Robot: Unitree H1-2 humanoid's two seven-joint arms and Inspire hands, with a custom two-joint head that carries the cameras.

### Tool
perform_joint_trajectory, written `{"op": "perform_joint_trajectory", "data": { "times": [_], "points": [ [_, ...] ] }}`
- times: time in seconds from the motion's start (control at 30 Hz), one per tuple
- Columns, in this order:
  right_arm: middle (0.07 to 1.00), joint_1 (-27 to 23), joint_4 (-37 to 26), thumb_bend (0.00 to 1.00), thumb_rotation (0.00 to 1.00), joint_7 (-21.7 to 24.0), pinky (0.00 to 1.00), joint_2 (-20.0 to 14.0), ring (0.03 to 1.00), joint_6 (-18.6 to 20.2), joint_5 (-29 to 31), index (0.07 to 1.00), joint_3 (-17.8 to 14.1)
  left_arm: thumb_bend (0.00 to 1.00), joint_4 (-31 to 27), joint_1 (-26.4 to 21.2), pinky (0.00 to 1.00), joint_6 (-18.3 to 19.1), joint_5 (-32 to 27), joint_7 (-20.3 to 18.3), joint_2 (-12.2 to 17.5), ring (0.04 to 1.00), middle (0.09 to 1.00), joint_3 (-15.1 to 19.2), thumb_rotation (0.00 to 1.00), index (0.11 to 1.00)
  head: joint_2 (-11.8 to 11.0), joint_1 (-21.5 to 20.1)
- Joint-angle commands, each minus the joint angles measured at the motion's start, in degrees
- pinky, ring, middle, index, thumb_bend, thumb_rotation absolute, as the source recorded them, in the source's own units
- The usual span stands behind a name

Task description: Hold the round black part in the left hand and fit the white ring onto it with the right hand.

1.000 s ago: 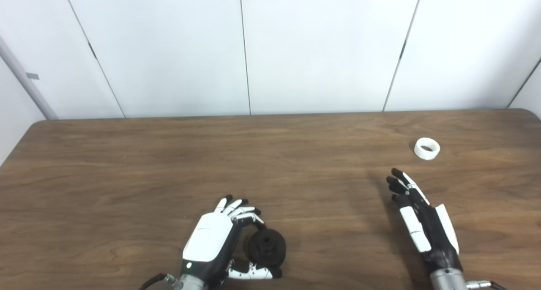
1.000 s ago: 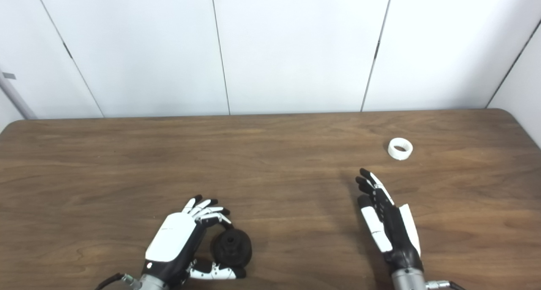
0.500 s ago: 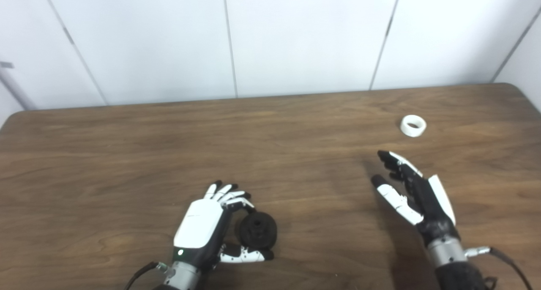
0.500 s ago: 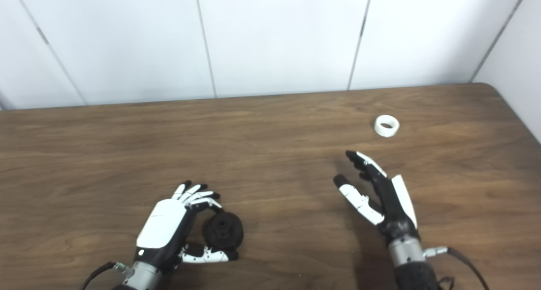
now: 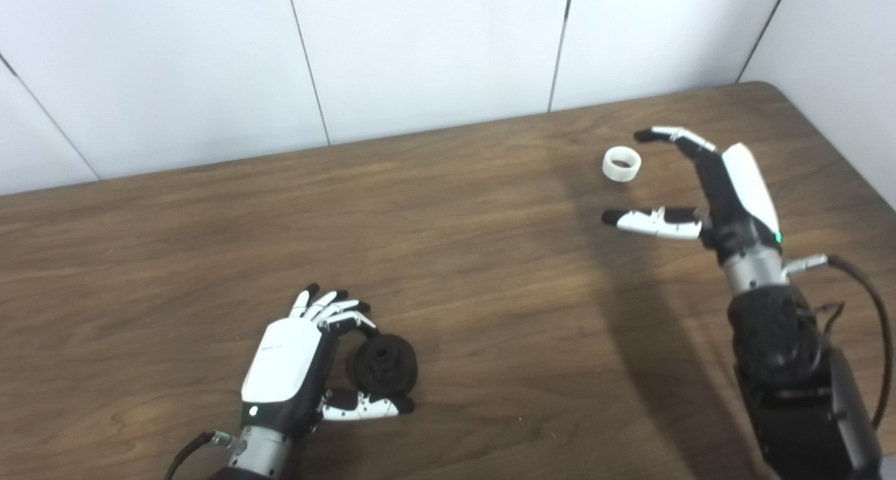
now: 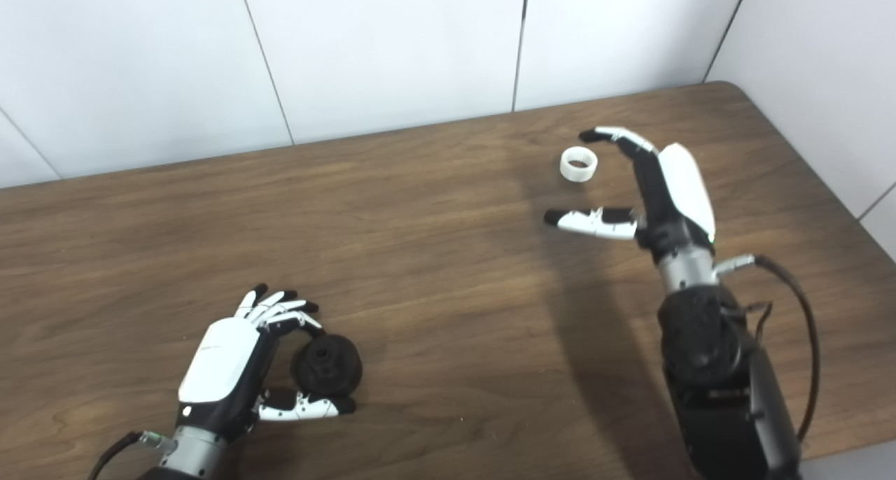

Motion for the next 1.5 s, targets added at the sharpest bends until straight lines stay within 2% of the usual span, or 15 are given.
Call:
{"op": "perform_joint_trajectory", "data": {
  "times": [0.0,0.1,0.3,0.47,0.7,0.8,0.97,1.2,1.47],
  "points": [
    [0.844,-3.1,1.1,0.82,0.21,-1.0,0.87,-2.6,0.885,-1.8,-1.1,0.707,-0.5,0.52,0.8,0.7,1.00,0.3,0.2,-1.5,2.1,0.885,0.777,0.9,0.05,0.484,0.0,-0.4],
    [0.858,-5.0,3.7,0.80,0.24,-0.8,0.86,-4.4,0.891,-1.7,-2.5,0.715,0.2,0.52,0.9,0.8,1.00,-0.5,-0.2,-1.4,2.8,0.883,0.776,1.5,0.05,0.483,0.0,-1.7],
    [0.871,-10.4,10.4,0.80,0.25,0.2,0.84,-6.1,0.901,-0.2,-2.8,0.716,1.6,0.52,1.2,0.7,1.00,-1.6,-0.5,-1.0,3.8,0.874,0.772,2.4,0.05,0.483,-0.2,-3.8],
    [0.868,-15.1,16.7,0.80,0.27,1.3,0.80,-7.6,0.906,1.9,-5.2,0.724,4.8,0.52,1.7,0.6,1.00,-2.6,-0.7,-0.6,4.1,0.875,0.769,3.0,0.05,0.483,-0.3,-4.9],
    [0.876,-20.3,24.5,0.81,0.23,1.8,0.77,-6.8,0.908,3.4,-4.7,0.718,7.1,0.52,1.3,0.8,1.00,-3.1,-0.9,-0.7,4.4,0.866,0.767,3.4,0.05,0.483,-0.4,-5.8],
    [0.888,-22.4,27.8,0.83,0.27,2.5,0.77,-7.4,0.905,4.5,-5.6,0.725,9.2,0.52,1.0,0.9,1.00,-2.7,-0.5,-1.1,4.4,0.865,0.767,3.5,0.05,0.483,-0.4,-6.0],
    [0.883,-24.1,31.6,0.87,0.27,2.8,0.79,-7.8,0.913,4.8,-5.4,0.719,10.8,0.52,1.1,1.2,1.00,-3.2,-1.1,-0.9,4.6,0.865,0.765,3.7,0.05,0.483,-0.4,-6.4],
    [0.880,-25.3,35.2,0.85,0.22,3.1,0.82,-8.4,0.922,5.2,-5.5,0.701,11.9,0.52,0.7,1.4,1.00,-3.1,-1.2,-1.4,4.7,0.864,0.763,4.0,0.05,0.483,-0.3,-6.7],
    [0.877,-25.3,37.0,0.84,0.25,3.3,0.82,-9.3,0.928,5.7,-5.1,0.700,12.7,0.52,0.1,1.4,1.00,-3.0,-1.6,-2.0,5.0,0.869,0.769,4.4,0.05,0.483,-0.3,-7.3]
  ]
}}
